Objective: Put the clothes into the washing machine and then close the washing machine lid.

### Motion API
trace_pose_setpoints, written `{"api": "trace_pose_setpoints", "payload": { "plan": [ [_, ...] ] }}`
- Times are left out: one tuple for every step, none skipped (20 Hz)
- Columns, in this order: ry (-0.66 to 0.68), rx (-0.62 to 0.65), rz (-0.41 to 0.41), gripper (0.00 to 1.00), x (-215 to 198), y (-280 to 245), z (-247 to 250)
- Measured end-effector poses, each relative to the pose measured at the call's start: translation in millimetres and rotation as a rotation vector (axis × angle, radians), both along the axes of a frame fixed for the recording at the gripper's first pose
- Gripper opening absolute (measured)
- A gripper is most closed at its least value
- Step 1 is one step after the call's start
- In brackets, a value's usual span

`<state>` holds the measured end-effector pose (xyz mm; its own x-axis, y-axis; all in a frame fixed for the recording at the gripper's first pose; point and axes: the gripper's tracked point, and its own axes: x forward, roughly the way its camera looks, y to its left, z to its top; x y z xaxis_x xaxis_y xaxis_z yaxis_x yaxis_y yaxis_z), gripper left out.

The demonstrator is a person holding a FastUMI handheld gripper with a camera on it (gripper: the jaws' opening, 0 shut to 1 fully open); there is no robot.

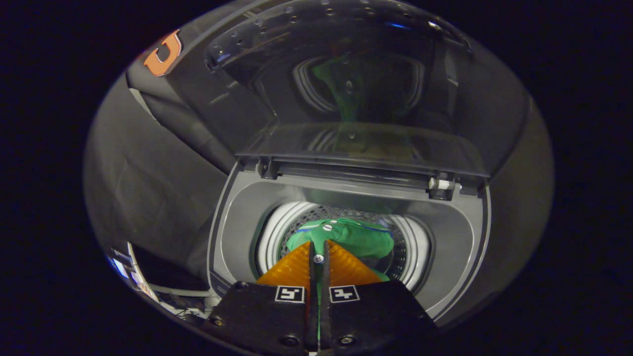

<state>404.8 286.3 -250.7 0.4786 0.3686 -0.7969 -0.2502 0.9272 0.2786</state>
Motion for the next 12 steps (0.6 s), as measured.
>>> {"api": "trace_pose_setpoints", "payload": {
  "plan": [
    [0.001, 0.0, -0.003, 0.05, 0, 0, -1],
    [0.008, 0.005, 0.006, 0.05, -1, 2, -1],
    [0.017, 0.003, 0.015, 0.05, -2, 1, -5],
    [0.026, 0.012, 0.028, 0.11, -6, 6, -12],
    [0.018, 0.0, 0.036, 0.25, -4, 3, -4],
    [0.002, -0.026, 0.034, 0.4, -1, 1, -6],
    [-0.008, -0.054, 0.035, 0.54, -1, -4, -7],
    [-0.016, -0.075, 0.039, 0.68, 0, -8, -6],
    [-0.018, -0.078, 0.044, 0.83, -1, -6, -7],
    [-0.02, -0.079, 0.049, 0.83, -3, -4, -6],
    [-0.029, -0.08, 0.054, 0.83, -3, -5, -4],
    [-0.043, -0.081, 0.061, 0.83, -3, -4, -1]
  ]
}}
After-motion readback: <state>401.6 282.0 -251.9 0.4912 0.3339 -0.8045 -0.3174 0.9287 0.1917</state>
